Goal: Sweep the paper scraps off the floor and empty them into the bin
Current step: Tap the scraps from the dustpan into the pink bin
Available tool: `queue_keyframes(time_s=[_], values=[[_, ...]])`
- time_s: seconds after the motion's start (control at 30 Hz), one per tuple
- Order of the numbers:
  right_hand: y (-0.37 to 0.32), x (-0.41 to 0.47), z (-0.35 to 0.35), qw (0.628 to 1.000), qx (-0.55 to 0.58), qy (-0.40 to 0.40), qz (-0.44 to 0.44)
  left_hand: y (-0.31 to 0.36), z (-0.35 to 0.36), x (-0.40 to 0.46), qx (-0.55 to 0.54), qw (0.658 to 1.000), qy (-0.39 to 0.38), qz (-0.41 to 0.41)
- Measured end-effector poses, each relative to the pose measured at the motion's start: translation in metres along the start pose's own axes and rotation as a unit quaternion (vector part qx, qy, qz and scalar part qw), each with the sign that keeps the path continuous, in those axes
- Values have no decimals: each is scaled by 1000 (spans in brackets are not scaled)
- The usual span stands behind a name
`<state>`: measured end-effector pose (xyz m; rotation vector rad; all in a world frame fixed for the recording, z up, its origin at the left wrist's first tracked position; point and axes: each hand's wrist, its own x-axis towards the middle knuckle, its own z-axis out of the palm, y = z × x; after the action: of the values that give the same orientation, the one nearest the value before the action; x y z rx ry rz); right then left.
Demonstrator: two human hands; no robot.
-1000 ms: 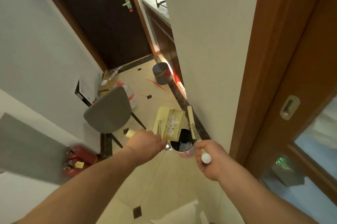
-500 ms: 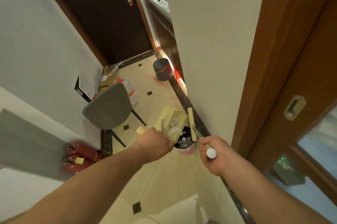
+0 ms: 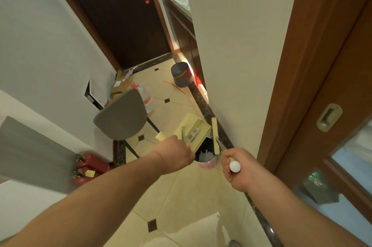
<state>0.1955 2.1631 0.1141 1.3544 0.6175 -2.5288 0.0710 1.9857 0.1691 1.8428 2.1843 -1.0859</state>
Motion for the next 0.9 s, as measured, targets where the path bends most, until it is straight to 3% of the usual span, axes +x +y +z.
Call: queue_keyframes(time_s=[0.2, 0.57, 0.67, 0.9], values=[[2, -1, -4, 1000, -1, -6, 5, 0, 2, 0, -7, 1000, 20, -22], [2, -3, -4, 1000, -7, -17, 10, -7, -1, -8, -21, 999, -16, -42], [-1, -1, -6, 1000, -4, -15, 8, -7, -6, -10, -1, 1000, -14, -15], [-1, -4, -8, 1000, -8, -14, 6, -5, -12, -9, -14, 998, -23, -63]])
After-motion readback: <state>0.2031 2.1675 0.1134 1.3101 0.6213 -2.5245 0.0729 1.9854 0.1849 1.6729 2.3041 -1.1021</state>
